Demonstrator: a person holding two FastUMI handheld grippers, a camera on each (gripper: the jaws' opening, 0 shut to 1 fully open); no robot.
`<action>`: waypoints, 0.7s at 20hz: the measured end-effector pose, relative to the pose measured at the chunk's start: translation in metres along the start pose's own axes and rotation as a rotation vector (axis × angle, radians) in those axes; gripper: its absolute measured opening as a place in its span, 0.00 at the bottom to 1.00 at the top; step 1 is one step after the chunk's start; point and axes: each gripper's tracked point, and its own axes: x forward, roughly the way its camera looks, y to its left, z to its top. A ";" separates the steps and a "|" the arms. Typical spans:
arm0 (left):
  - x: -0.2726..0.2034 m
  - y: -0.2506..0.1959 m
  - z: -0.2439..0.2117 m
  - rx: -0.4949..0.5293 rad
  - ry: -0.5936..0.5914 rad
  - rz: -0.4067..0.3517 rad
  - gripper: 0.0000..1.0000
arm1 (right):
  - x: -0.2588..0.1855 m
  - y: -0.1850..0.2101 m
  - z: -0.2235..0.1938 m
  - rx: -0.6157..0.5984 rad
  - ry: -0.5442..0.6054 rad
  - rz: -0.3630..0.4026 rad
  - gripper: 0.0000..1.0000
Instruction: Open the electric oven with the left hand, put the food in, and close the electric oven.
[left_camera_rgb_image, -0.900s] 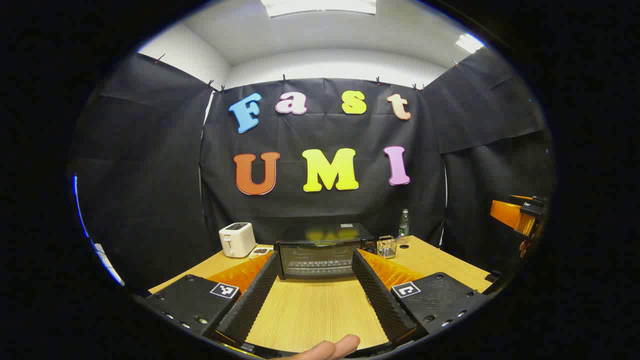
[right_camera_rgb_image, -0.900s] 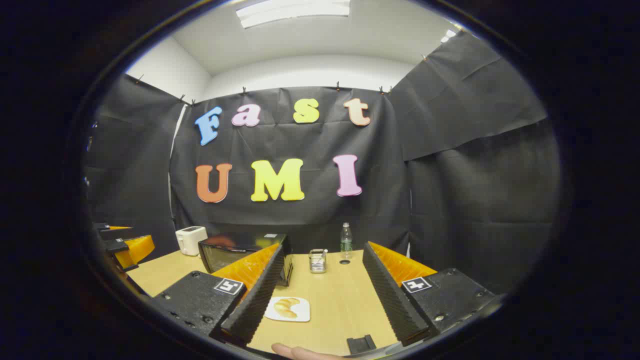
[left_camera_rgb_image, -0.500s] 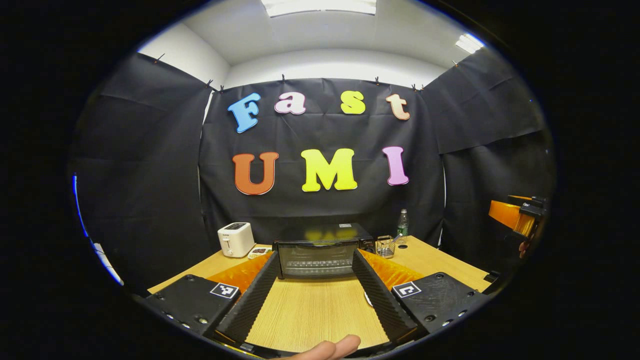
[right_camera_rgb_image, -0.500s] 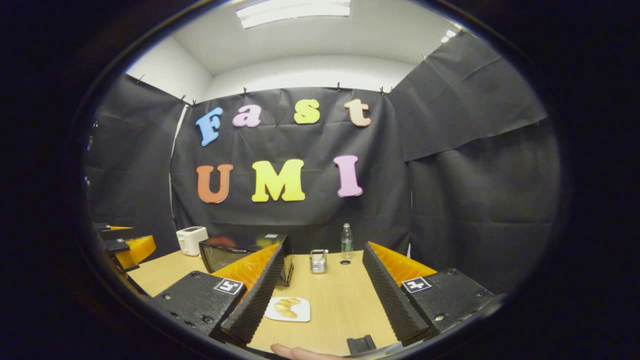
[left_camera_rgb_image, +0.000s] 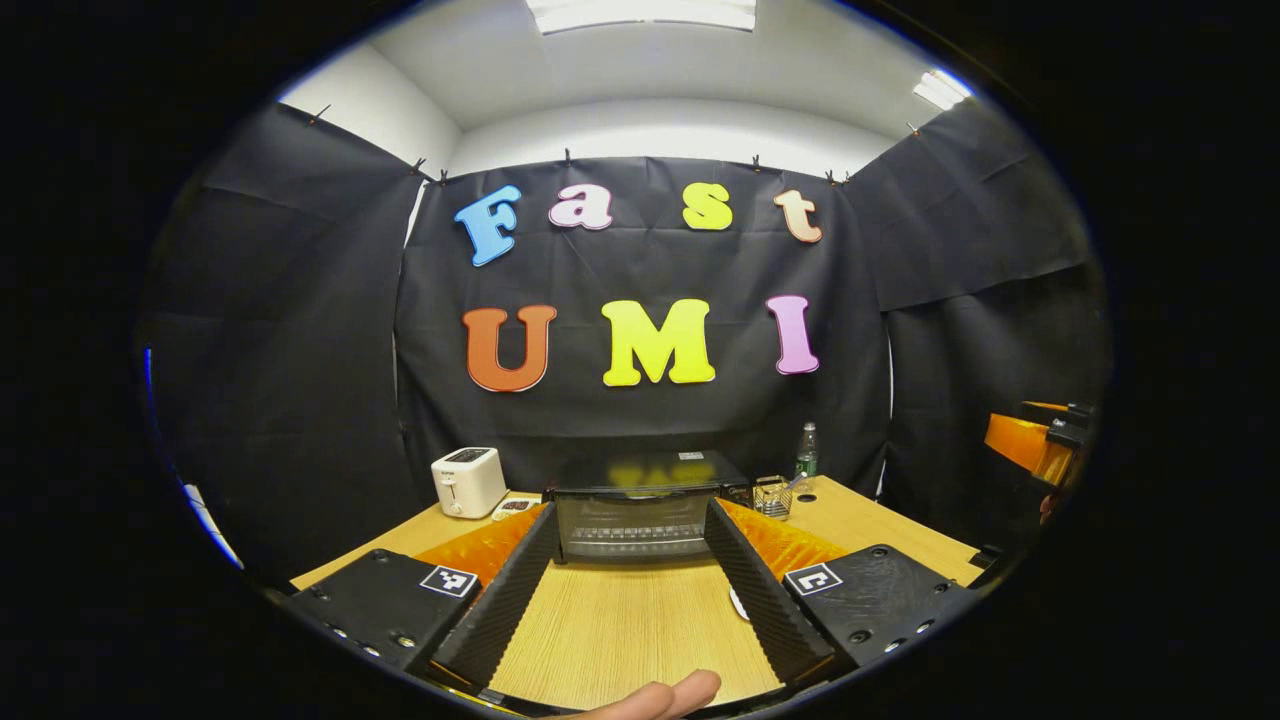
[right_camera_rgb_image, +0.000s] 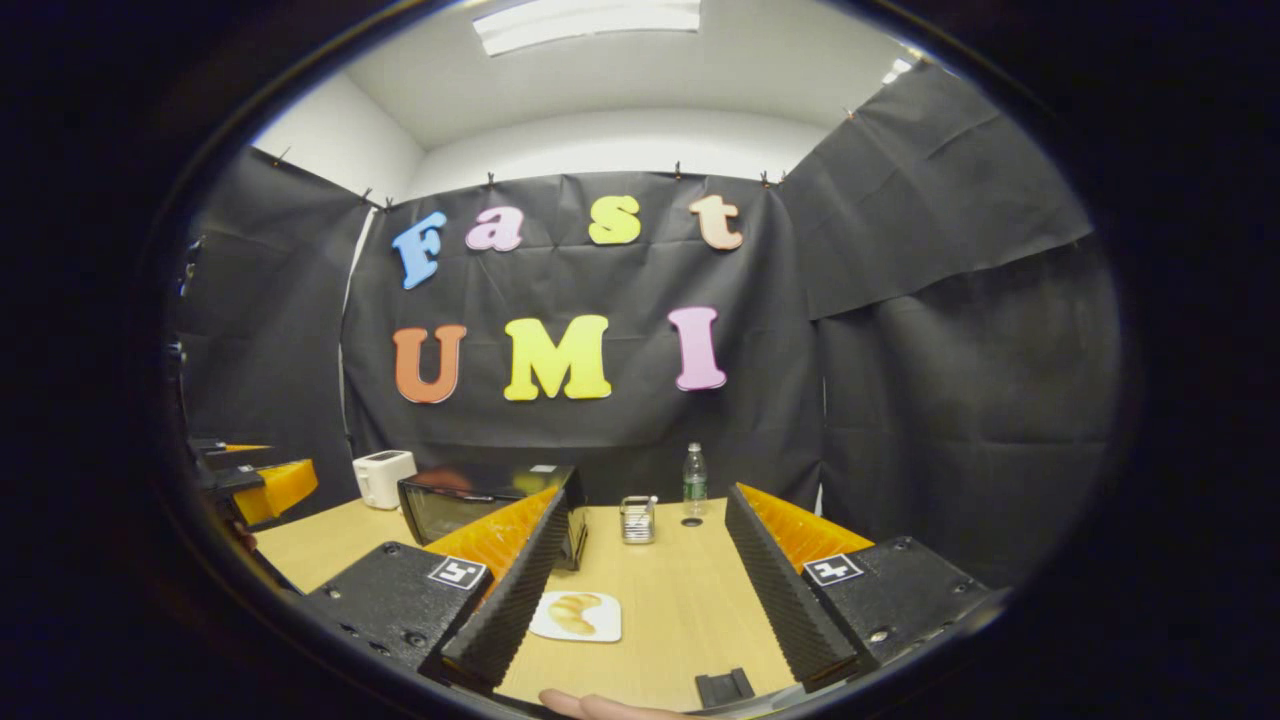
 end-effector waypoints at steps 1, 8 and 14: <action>0.009 -0.005 0.001 -0.015 -0.001 -0.020 0.96 | 0.001 0.000 -0.002 0.002 0.000 0.002 0.96; 0.110 -0.006 -0.016 -0.040 0.099 -0.058 0.96 | 0.008 -0.015 -0.011 0.011 0.006 -0.008 0.96; 0.202 -0.001 -0.066 -0.049 0.222 -0.053 0.96 | 0.020 -0.038 -0.022 0.008 0.010 -0.038 0.96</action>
